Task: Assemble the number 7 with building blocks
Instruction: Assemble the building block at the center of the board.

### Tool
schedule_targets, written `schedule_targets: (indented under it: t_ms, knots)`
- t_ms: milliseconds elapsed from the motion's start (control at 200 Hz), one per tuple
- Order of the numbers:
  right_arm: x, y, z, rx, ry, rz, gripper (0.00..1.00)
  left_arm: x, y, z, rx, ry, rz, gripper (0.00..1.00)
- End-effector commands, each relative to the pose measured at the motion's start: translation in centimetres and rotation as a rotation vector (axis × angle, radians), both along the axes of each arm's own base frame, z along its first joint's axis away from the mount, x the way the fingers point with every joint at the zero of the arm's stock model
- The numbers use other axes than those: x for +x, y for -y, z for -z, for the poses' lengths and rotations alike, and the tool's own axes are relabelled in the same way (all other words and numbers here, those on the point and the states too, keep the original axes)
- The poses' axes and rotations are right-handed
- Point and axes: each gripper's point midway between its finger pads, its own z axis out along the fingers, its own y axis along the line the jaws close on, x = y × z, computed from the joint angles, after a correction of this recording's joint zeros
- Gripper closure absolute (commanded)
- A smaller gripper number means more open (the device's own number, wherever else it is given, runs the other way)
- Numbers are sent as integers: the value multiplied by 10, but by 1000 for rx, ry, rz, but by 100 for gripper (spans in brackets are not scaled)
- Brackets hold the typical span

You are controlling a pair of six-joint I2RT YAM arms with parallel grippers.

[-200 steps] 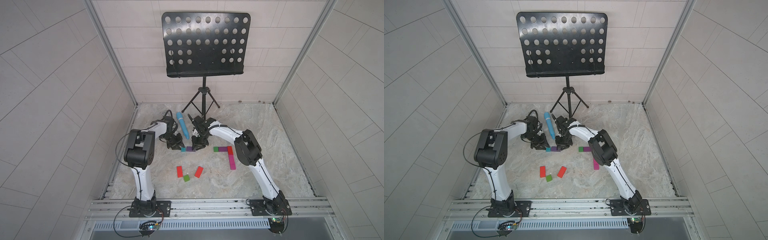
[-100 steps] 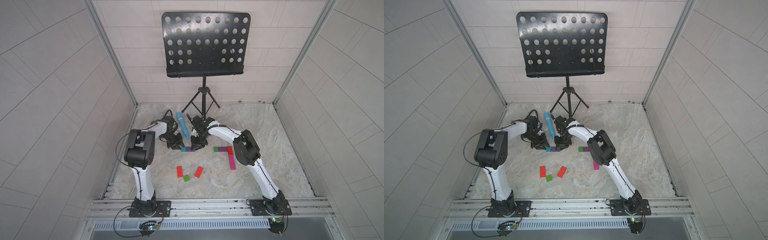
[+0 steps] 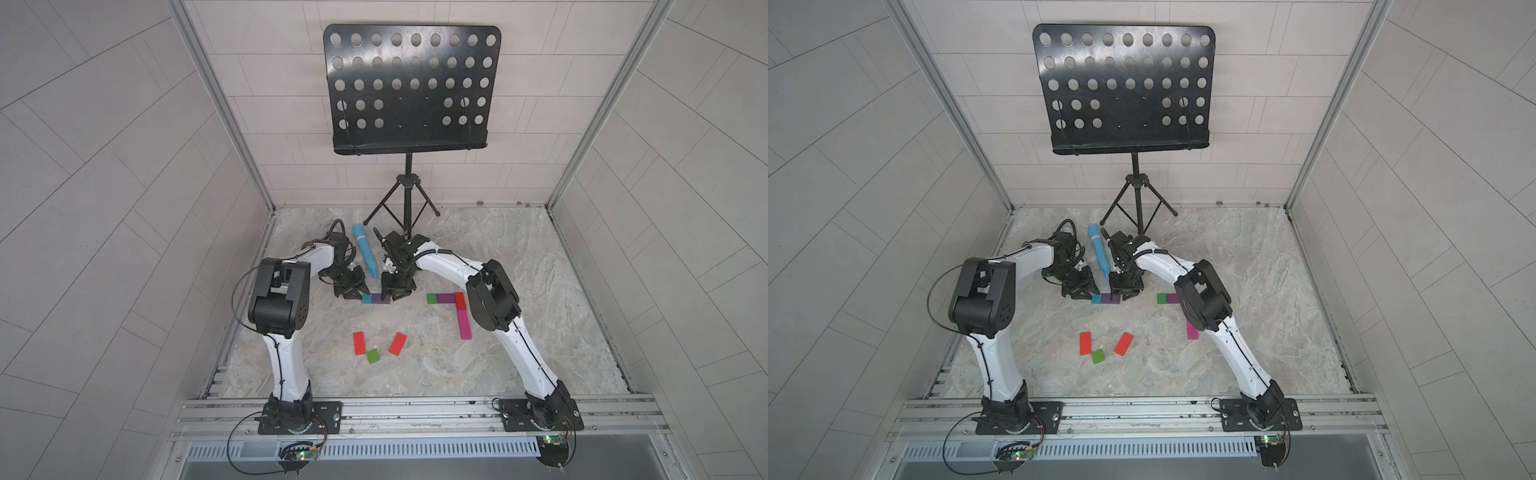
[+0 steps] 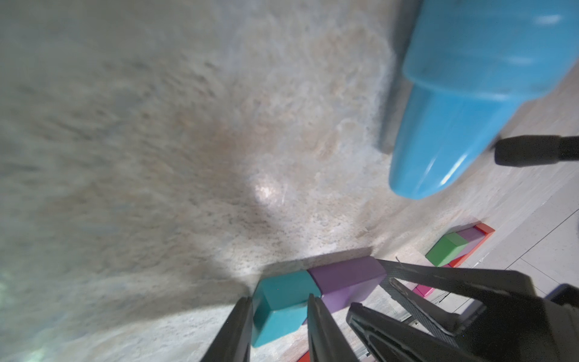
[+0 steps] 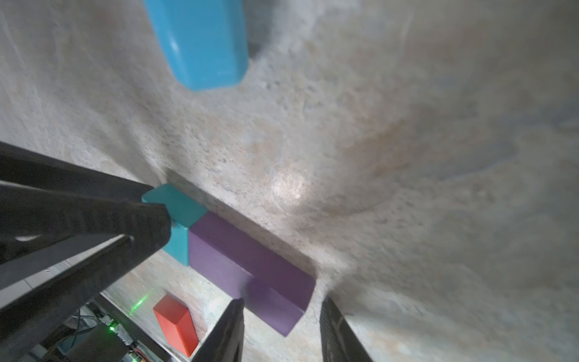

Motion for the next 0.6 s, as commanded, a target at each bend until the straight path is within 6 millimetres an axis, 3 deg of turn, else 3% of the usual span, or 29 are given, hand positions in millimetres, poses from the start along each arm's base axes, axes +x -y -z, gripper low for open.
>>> schedule_targets:
  t_ms: [0,185,405,495,590]
  knots:
    - [3,5,-13,-21,31,9,51,5,0,-9,13,19,11,62]
    - [8,5,-38,-3,75,29,47,6,-3,-16,28,33,11,56]
    - [2,20,-62,-37,114,62,45,-1,-12,-26,64,54,36,46]
    - [-10,32,-68,-87,117,83,44,-8,-22,-32,106,72,55,37]
    - [-41,48,-65,-169,91,87,44,-17,-37,-36,182,98,79,34]
